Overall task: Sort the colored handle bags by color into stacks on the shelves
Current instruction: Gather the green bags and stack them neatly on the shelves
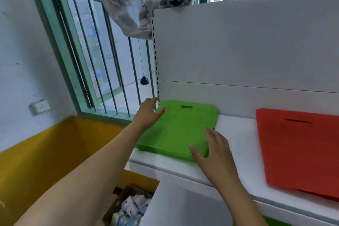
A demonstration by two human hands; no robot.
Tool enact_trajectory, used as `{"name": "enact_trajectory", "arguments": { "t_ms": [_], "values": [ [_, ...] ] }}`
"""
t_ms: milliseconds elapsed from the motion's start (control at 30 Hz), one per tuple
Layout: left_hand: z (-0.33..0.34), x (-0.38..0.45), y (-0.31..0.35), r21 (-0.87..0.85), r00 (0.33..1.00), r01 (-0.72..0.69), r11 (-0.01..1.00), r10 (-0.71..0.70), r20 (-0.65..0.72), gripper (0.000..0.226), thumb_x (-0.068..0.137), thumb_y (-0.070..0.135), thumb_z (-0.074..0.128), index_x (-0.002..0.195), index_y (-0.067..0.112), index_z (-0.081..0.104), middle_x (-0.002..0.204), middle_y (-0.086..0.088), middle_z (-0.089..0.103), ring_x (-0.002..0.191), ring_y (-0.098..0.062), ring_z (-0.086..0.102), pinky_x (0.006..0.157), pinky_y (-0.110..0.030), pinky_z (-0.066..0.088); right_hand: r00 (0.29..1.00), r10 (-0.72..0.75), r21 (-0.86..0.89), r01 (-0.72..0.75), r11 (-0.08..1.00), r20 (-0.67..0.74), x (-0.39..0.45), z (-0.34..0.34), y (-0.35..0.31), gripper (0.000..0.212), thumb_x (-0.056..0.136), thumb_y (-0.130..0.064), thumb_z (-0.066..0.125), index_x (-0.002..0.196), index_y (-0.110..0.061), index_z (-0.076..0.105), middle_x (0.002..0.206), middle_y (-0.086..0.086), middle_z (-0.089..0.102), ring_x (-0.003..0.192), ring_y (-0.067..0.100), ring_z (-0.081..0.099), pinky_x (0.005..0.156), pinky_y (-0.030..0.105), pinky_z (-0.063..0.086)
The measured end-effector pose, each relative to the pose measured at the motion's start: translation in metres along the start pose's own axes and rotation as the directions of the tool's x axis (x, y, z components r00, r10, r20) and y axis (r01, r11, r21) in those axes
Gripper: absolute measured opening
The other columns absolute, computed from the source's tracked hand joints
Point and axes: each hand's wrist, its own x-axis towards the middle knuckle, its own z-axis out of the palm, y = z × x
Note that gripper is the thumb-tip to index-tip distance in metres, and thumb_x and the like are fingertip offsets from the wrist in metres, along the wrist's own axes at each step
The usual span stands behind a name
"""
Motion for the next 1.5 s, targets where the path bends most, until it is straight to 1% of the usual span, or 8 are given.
{"name": "enact_trajectory", "arguments": {
  "t_ms": [300, 467, 633, 833, 967, 1167, 1333, 1500],
  "values": [
    [0.055, 0.095, -0.040, 0.453, 0.907, -0.325, 0.830, 0.139, 0.397, 0.057, 0.105, 0.032, 0.033, 0.157, 0.023, 0.011, 0.164, 0.002, 0.013, 0.151, -0.024, 0.004, 0.117, -0.050, 0.021, 0.960, 0.109, -0.213, -0.054, 0.976, 0.259, 0.032, 0.024, 0.011, 0.102, 0.061, -0.084, 0.012, 0.150, -0.037, 0.028, 0.158, -0.020, 0.019, 0.145, 0.016, 0.021, 0.119, 0.031, 0.018],
    [0.068, 0.105, -0.045, 0.468, 0.918, -0.338, 0.817, 0.176, 0.355, 0.041, 0.103, 0.037, 0.040, 0.142, 0.026, 0.048, 0.146, -0.005, 0.049, 0.144, -0.022, 0.031, 0.112, -0.046, 0.030, 0.955, 0.150, -0.157, -0.111, 0.981, 0.258, 0.035, 0.024, 0.011, 0.093, 0.063, -0.083, 0.020, 0.143, -0.040, 0.042, 0.152, -0.023, 0.031, 0.142, 0.013, 0.029, 0.117, 0.028, 0.022],
    [0.057, 0.098, -0.025, 0.623, 0.905, -0.425, 0.656, 0.316, 0.285, 0.025, 0.098, 0.024, 0.043, 0.098, 0.017, 0.068, 0.093, -0.006, 0.067, 0.088, -0.026, 0.060, 0.079, -0.034, 0.040, 0.967, 0.190, -0.182, -0.159, 0.970, 0.170, 0.036, 0.021, 0.003, 0.049, 0.093, -0.057, 0.040, 0.137, -0.039, 0.050, 0.146, -0.021, 0.042, 0.138, 0.013, 0.038, 0.111, 0.024, 0.027],
    [0.028, 0.086, -0.008, 0.270, 0.865, -0.481, 0.834, 0.403, 0.298, 0.013, 0.093, 0.024, 0.053, 0.099, 0.013, 0.052, 0.079, -0.002, 0.057, 0.076, -0.026, 0.057, 0.062, -0.030, 0.039, 0.960, 0.278, 0.011, -0.278, 0.961, -0.023, 0.007, -0.006, -0.019, 0.031, 0.098, -0.026, 0.054, 0.128, -0.030, 0.063, 0.145, -0.002, 0.049, 0.128, 0.010, 0.048, 0.100, 0.010, 0.031],
    [0.015, 0.063, 0.017, 0.002, 0.802, -0.529, 0.849, 0.499, 0.330, 0.016, 0.097, 0.028, 0.051, 0.098, 0.014, 0.044, 0.072, -0.003, 0.052, 0.067, -0.024, 0.050, 0.055, -0.031, 0.031, 0.904, 0.362, 0.272, -0.298, 0.915, -0.226, -0.040, -0.045, -0.032, 0.027, 0.094, -0.017, 0.061, 0.108, -0.037, 0.071, 0.078, -0.011, 0.072, 0.070, 0.009, 0.066, 0.064, 0.014, 0.045],
    [0.015, -0.007, 0.091, -0.453, 0.673, -0.523, 0.722, 0.676, 0.299, 0.012, 0.097, 0.023, 0.058, 0.095, 0.016, 0.047, 0.073, -0.007, 0.056, 0.059, -0.017, 0.041, 0.056, -0.029, 0.033, 0.651, 0.646, 0.436, -0.485, 0.758, -0.399, -0.151, -0.110, -0.031, 0.040, 0.088, -0.027, 0.070, 0.127, -0.031, 0.059, 0.087, 0.002, 0.072, 0.056, 0.007, 0.064, 0.070, 0.020, 0.051],
    [0.049, -0.107, 0.153, -0.704, 0.410, -0.480, 0.524, 0.843, 0.348, 0.021, 0.093, 0.013, 0.059, 0.079, 0.011, 0.044, 0.067, 0.004, 0.039, 0.060, -0.006, 0.032, 0.056, -0.024, 0.028, 0.389, 0.796, 0.464, -0.658, 0.593, -0.465, -0.271, -0.136, -0.024, 0.012, 0.090, -0.027, 0.067, 0.081, -0.018, 0.064, 0.054, 0.000, 0.056, 0.040, 0.005, 0.044, 0.044, 0.018, 0.036],
    [0.118, -0.212, 0.177, -0.754, 0.155, -0.434, 0.493, 0.865, 0.477, 0.030, 0.081, 0.019, 0.066, 0.096, 0.015, 0.041, 0.073, 0.006, 0.038, 0.062, -0.008, 0.035, 0.057, -0.028, 0.030, 0.184, 0.871, 0.572, -0.689, 0.445, -0.456, -0.364, -0.120, -0.002, 0.010, 0.092, -0.016, 0.062, 0.083, -0.018, 0.063, 0.057, -0.003, 0.049, 0.042, 0.008, 0.040, 0.044, 0.022, 0.031]
  ]
}}
